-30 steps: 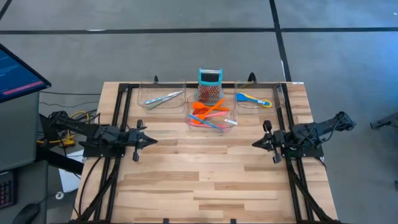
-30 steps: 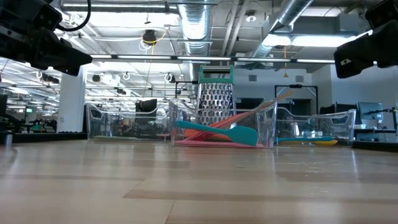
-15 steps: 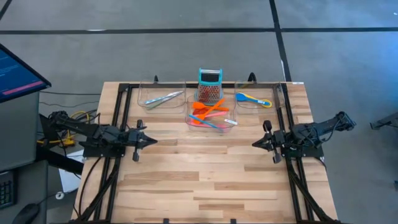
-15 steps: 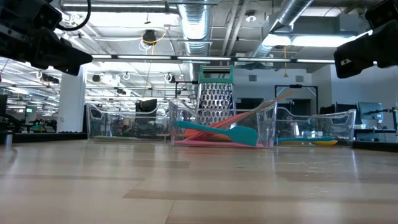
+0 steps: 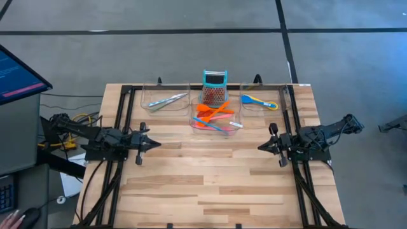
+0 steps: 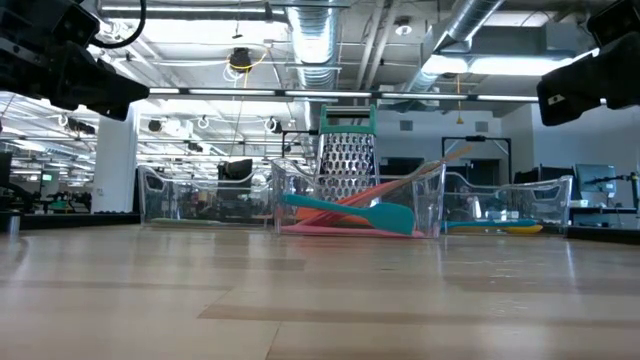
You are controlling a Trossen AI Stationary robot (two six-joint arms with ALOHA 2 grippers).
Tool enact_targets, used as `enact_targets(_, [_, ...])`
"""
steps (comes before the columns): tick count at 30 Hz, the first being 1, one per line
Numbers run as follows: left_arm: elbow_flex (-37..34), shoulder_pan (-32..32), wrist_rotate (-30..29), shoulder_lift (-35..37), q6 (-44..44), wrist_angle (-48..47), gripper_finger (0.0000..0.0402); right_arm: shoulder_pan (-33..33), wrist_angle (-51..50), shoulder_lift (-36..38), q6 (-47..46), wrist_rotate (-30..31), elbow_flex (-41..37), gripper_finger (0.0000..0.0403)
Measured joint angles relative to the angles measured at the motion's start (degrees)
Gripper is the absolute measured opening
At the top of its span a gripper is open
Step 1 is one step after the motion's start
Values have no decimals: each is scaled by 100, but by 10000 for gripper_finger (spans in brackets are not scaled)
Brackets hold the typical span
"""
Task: Pick & Place Kitchen Items
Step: Return to Home Position
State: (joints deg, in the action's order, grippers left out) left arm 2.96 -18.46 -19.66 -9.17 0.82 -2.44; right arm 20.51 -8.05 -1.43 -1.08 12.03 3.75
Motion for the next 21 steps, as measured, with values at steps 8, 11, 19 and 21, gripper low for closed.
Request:
enact_targets(8, [0,0,0,0,0,2,2,0,-2,0,1,0,0,10])
enact_targets(11, [0,0,-1,0,0,7,2,0,-2,0,0,0,0,10])
enact_targets(19, [0,0,0,0,0,32,2,0,-2,0,2,0,-2,10])
enact_targets(21, [0,0,-1,0,0,44,2,0,-2,0,1,0,-2,10])
